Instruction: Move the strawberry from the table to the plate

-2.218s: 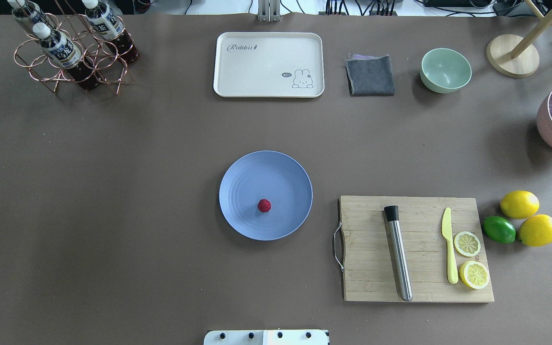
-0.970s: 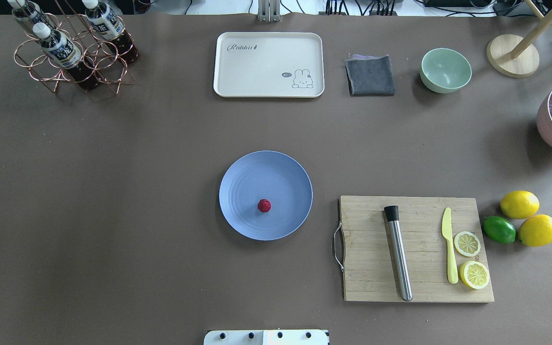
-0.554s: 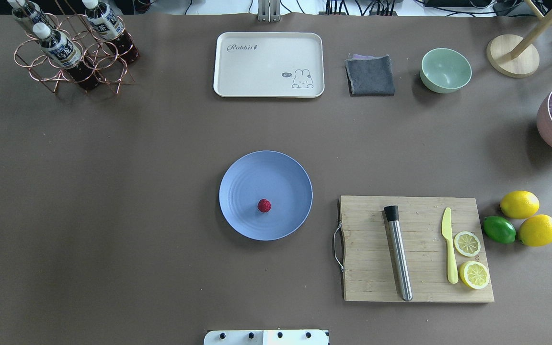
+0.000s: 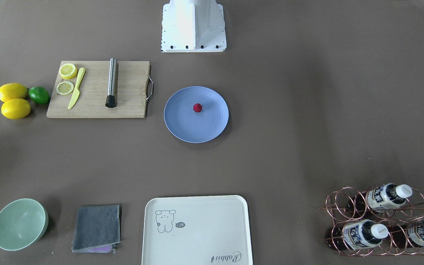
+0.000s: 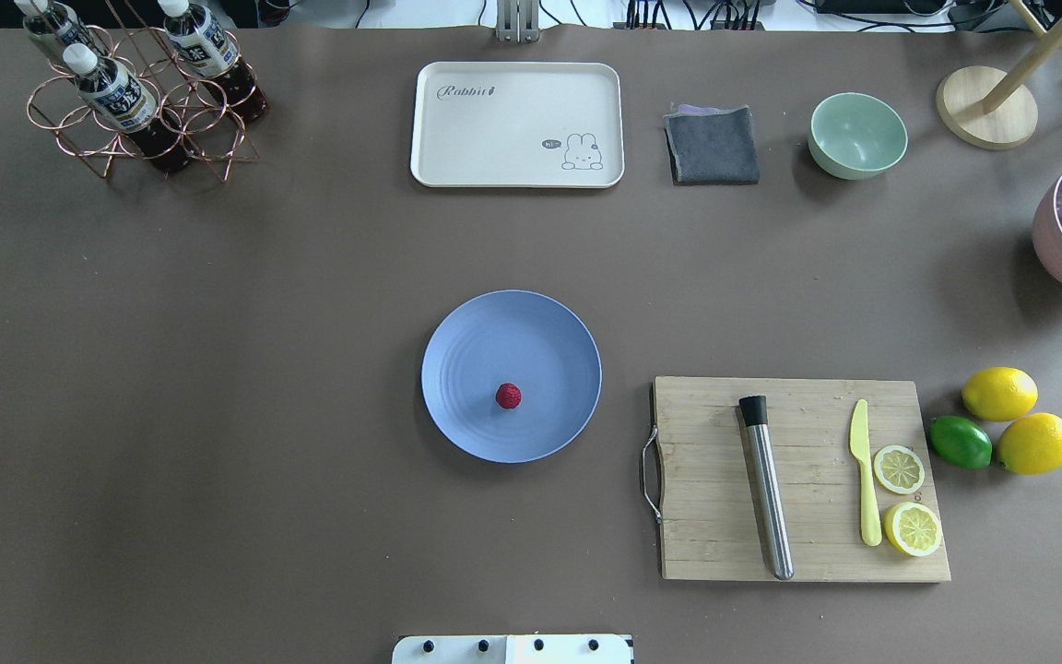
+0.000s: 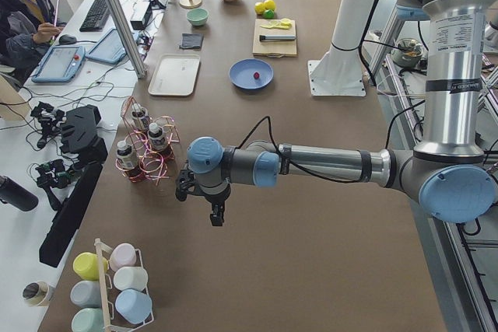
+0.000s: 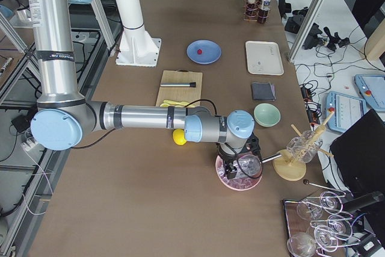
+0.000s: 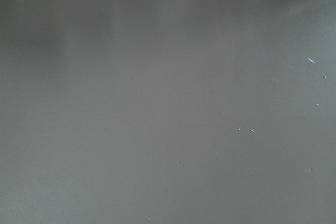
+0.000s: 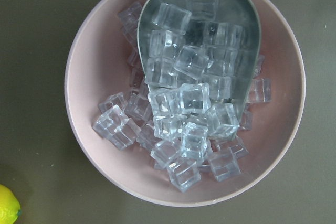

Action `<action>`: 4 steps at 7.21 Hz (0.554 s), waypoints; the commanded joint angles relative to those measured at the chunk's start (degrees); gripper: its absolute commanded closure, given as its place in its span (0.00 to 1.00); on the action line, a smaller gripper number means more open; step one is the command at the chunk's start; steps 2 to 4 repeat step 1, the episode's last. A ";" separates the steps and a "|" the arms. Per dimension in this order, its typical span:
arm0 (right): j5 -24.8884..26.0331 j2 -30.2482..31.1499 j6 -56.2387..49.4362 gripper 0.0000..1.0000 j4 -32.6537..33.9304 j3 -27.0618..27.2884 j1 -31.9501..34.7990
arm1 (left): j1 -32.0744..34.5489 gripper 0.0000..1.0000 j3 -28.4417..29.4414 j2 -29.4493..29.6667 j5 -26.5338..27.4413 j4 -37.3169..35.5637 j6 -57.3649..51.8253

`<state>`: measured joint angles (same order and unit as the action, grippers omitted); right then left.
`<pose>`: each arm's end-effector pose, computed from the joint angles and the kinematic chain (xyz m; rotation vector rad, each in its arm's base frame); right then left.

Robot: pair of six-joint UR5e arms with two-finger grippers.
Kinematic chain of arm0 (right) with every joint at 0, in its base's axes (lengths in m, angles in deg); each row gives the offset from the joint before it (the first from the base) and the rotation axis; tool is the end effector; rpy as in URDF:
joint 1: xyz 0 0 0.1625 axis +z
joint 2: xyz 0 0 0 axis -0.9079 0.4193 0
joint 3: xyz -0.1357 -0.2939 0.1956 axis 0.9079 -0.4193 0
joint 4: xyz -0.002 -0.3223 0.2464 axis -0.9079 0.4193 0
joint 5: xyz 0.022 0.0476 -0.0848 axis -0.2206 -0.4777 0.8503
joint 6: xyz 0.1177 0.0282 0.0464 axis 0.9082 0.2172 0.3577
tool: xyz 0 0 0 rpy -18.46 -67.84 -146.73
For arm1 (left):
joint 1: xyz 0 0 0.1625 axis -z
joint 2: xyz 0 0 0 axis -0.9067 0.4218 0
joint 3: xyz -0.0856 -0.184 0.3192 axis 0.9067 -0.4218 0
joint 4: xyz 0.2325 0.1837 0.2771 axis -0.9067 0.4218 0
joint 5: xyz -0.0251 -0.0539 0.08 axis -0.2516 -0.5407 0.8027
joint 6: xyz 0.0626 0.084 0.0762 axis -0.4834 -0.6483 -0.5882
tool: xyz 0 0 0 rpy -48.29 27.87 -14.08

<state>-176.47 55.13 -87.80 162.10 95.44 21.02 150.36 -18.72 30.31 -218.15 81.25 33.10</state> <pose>0.0105 -0.5092 0.6319 0.0732 -0.7614 -0.3091 0.0013 -0.4752 0.6031 -0.0085 0.8332 0.0256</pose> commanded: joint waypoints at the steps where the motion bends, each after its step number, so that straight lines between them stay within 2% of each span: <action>1: -0.13 0.22 0.01 0.00 0.03 0.46 0.07 | 0.03 0.02 0.10 0.02 0.00 0.00 -0.02; 4: -0.13 0.22 0.01 0.00 0.03 0.46 0.07 | 0.03 0.02 0.10 0.02 0.00 0.00 -0.02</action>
